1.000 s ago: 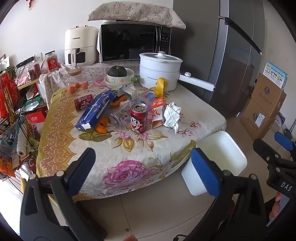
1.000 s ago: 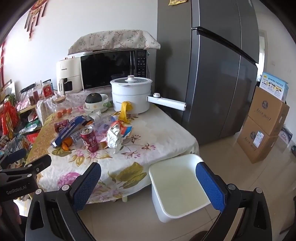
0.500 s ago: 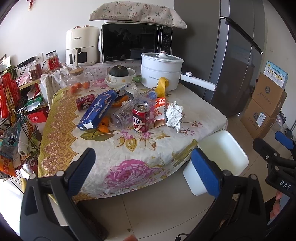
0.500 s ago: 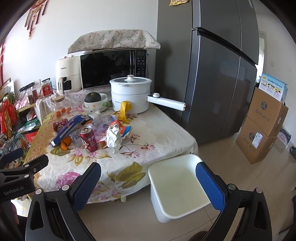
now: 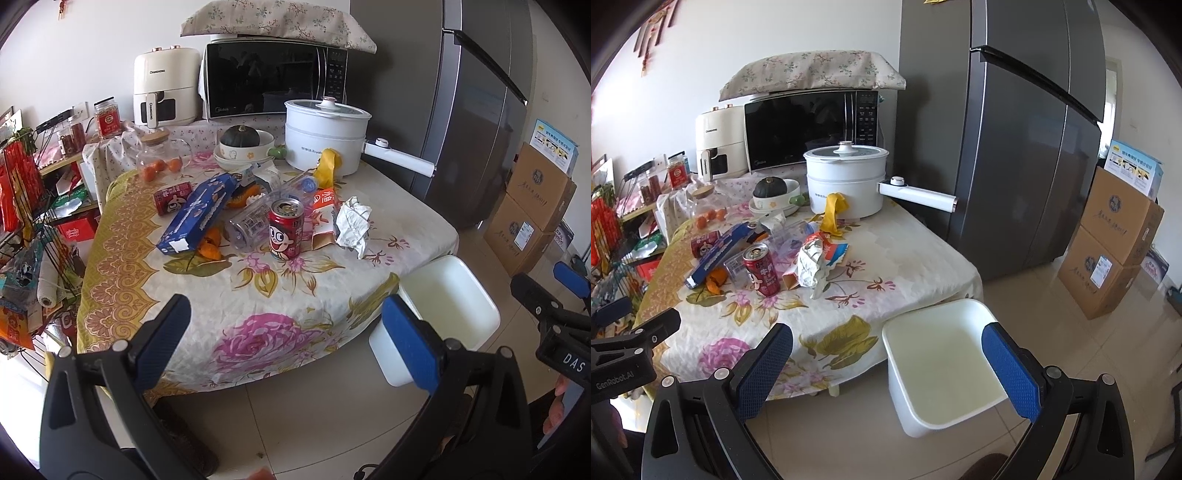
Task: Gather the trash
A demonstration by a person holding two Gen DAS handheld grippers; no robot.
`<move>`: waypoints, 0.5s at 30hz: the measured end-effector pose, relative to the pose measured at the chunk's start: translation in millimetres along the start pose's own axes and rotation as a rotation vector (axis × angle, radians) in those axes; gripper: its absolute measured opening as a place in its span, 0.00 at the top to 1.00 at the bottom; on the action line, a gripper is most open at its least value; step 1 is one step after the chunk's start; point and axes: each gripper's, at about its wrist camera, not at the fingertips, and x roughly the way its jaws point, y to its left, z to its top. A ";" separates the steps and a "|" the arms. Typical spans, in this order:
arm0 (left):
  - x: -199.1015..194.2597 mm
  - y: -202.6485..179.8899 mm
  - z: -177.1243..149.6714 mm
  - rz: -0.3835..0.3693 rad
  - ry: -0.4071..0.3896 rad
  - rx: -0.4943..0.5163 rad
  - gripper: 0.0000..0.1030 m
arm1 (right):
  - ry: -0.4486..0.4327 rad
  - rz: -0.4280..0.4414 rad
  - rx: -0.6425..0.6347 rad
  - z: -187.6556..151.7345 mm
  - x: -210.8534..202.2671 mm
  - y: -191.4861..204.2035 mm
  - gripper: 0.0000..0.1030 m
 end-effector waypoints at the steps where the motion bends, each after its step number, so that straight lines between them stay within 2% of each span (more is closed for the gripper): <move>1: -0.1 0.1 0.0 -0.001 0.000 0.000 0.00 | 0.001 0.000 0.000 0.1 0.1 -0.5 0.00; 15: 2.1 -0.5 -1.6 -0.009 0.010 -0.002 0.00 | 0.003 -0.004 0.008 -0.5 -0.2 -1.7 0.00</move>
